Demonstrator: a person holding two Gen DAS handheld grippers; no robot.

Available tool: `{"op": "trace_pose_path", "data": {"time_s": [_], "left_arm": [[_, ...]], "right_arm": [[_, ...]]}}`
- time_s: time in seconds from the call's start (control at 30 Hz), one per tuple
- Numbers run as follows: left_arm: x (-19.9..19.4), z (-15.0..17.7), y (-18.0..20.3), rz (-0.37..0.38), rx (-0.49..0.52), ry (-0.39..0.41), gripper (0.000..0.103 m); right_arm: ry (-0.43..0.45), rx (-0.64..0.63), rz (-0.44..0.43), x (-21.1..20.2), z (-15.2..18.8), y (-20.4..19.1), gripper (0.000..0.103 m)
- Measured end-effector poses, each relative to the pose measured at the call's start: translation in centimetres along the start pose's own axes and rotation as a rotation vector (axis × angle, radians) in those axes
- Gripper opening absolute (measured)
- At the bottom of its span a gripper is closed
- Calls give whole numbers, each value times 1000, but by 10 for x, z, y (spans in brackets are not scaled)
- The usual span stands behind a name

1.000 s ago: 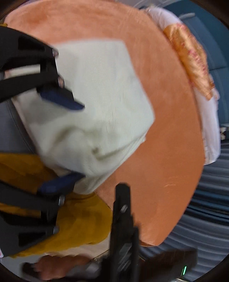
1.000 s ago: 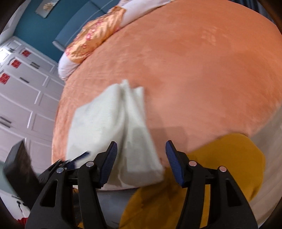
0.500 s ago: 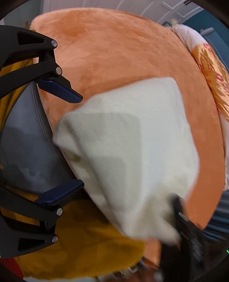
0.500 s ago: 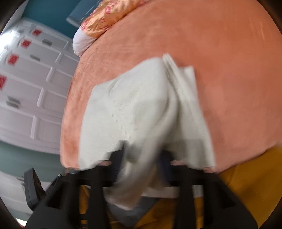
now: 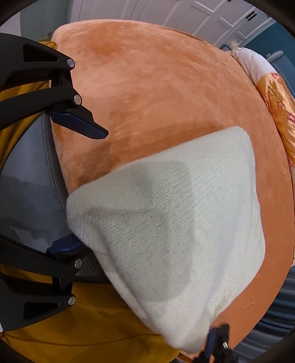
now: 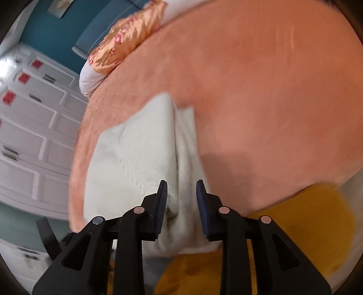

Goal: Fold small clothes

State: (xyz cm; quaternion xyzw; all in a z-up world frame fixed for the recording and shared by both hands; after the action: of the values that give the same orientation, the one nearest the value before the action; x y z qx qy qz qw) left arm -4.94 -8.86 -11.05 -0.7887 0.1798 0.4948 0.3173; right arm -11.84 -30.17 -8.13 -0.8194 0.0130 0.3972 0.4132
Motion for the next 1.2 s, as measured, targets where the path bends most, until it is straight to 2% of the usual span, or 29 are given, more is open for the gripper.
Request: {"op": "trace_pose_path", "data": {"time_s": [0.03, 0.1, 0.13, 0.27, 0.4, 0.53, 0.57, 0.6, 0.67, 0.73, 0.8, 0.87, 0.9, 0.97, 1.0, 1.1, 1.2], "left_arm": [[1, -2, -1, 0, 1, -1, 75], [1, -3, 0, 1, 0, -1, 75], [0, -3, 0, 2, -3, -1, 75], [1, -3, 0, 7, -17, -7, 75], [2, -3, -6, 12, -35, -6, 75], [-4, -5, -6, 10, -42, 17, 75], [-3, -5, -6, 8, -41, 16, 75], [0, -4, -6, 12, -47, 5, 75], [6, -2, -8, 17, -66, -13, 74], [8, -1, -13, 21, -86, -24, 73], [9, 1, -16, 30, -101, -28, 73], [10, 1, -14, 31, -98, -31, 73], [12, 2, -12, 30, -87, -38, 73], [18, 6, -5, 14, -47, -63, 72], [21, 10, -2, 10, -24, -75, 71], [15, 18, -7, 21, -7, -68, 70], [7, 24, -15, 71, -34, -71, 70]], "right_arm": [[8, -32, -8, -8, 0, -9, 27], [0, -88, -39, -18, 2, -26, 41], [-13, -116, -44, -19, 6, -32, 45], [-92, -208, -24, -2, 24, -42, 53], [-149, -236, 38, 22, 33, -26, 53], [-166, -207, 13, 29, 37, -17, 53], [-172, -207, 1, 28, 39, -17, 45], [-185, -210, -13, 28, 40, -19, 29], [-204, -212, -48, 28, 40, -24, 12], [-162, -213, -114, 17, 35, -40, 10], [-67, -193, -165, -12, 20, -55, 8], [-3, -141, -197, -32, 11, -52, 8], [-16, -137, -144, -27, 14, -35, 8], [-117, -164, 53, 4, 36, 12, 7], [-172, -159, 98, 19, 50, 31, 7], [-163, -195, 155, 24, 56, 33, 8], [-164, -205, 168, 23, 53, 28, 9]]}}
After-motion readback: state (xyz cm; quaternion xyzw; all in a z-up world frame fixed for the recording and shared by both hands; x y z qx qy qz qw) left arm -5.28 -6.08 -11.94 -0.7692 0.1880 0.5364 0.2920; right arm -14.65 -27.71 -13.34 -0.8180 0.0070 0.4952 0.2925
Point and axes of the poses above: each gripper's, at about its wrist camera, not at the fingertips, and x roughly the way its jaws point, y to its right, z to its underside, the point moved 10 cm from there along x, roughly the way its jaws point, and after that the axes turned 11 degrees about -z, right-handed, at the moved point
